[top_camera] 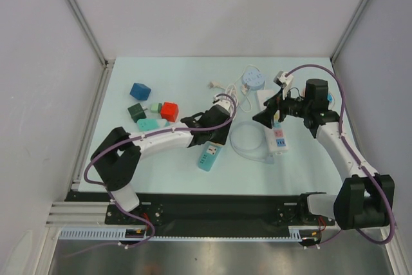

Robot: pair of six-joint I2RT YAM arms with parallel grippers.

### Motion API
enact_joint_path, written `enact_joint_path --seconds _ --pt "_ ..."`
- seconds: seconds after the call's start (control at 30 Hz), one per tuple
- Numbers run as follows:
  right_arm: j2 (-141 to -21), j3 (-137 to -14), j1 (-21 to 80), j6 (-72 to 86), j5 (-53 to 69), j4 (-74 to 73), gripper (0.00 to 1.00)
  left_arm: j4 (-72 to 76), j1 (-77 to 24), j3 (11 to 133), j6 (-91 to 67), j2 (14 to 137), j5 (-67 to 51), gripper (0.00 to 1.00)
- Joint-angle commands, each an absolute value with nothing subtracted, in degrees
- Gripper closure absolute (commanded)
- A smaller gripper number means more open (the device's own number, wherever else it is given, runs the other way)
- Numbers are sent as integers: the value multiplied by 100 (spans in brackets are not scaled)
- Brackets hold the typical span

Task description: Pull the plug off the socket

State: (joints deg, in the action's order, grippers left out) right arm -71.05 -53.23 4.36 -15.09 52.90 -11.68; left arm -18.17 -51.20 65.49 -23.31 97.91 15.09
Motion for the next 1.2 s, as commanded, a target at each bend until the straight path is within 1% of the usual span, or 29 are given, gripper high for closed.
enact_joint_path --seconds 0.0,0.03,0.07,0.13,0.17,0.27,0.4,0.5,0.63,0.77,0.9,1.17 --pt "-7180 -5317 448 -1538 5432 -1020 0 -1750 -5203 6698 -2364 9756 1547 84" --pt "-7215 -5309 466 -1538 5432 -1037 0 -1706 -5203 6671 -2390 9651 1564 94" --pt "-7251 -5309 475 -1529 5440 -1046 0 -1592 -5186 6636 -2408 9555 1573 100" --pt "-7303 -5282 510 -1477 5493 -1011 0 -1381 -5107 6408 -2530 9318 1469 100" --pt "-7382 -5274 579 -1450 5493 -985 0 -1075 -4950 6294 -2601 9038 1155 100" --pt "-7540 -5247 764 -1284 5493 -862 0 -390 -4625 5758 -2978 8441 722 100" --pt "-7769 -5151 993 -906 5450 -563 0 465 -4377 5055 -3505 7842 528 100" --pt "-7918 -5089 1186 -563 5379 -326 0 913 -4280 4826 -3778 7638 492 100" --pt "-8086 -4992 1388 -71 5282 -62 0 1300 -4210 4659 -4139 7515 632 100" --pt "-8235 -4843 1555 946 5142 675 0 1800 -4184 4535 -4596 7453 852 100" --pt "-8341 -4729 1792 1571 4651 958 0 2056 -4175 4482 -5271 7497 1151 100" --pt "-8657 -4807 2223 1951 4228 923 0 2346 -4175 4623 -6055 7690 1450 100"
